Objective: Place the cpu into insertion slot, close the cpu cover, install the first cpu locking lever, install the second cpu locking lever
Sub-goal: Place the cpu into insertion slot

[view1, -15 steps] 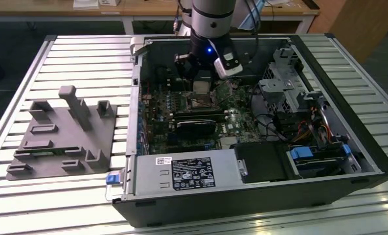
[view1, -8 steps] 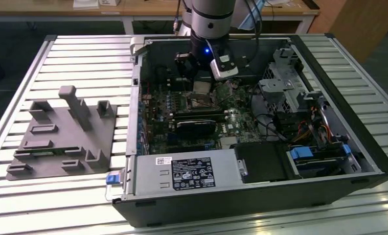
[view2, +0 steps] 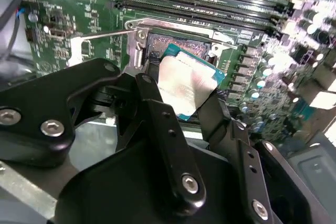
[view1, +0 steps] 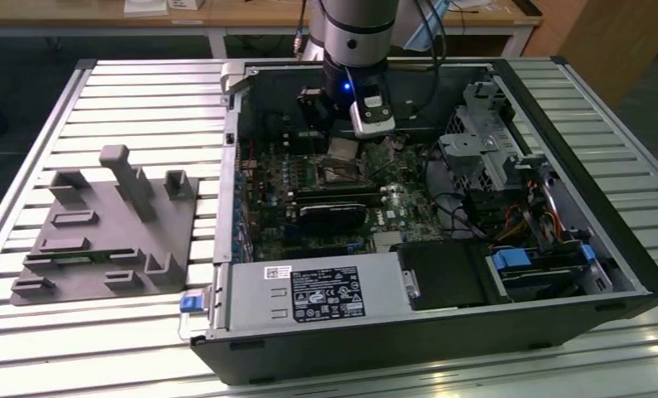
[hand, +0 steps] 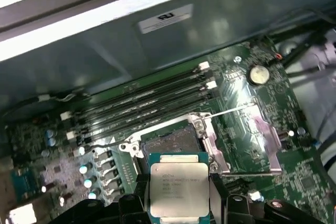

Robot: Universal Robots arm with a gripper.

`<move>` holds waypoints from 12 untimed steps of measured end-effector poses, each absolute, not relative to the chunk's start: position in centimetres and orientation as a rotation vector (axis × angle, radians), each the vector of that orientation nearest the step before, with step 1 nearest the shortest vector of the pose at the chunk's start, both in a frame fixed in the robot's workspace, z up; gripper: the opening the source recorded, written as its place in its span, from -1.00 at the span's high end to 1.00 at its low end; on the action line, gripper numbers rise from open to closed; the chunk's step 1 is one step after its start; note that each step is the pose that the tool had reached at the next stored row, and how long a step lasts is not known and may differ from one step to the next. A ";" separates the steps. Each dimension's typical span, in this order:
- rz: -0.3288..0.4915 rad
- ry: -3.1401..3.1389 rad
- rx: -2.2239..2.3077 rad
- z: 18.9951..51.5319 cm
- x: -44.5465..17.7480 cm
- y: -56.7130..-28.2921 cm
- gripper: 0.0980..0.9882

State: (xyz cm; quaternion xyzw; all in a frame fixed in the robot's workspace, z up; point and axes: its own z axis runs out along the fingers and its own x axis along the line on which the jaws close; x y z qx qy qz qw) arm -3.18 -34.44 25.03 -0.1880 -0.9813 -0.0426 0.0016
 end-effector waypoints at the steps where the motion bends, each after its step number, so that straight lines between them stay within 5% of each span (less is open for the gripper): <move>1: -0.134 -3.075 -0.616 25.0 -3.2 -34.4 0.00; 12: -0.134 -3.012 -0.900 24.8 -3.2 -34.4 0.00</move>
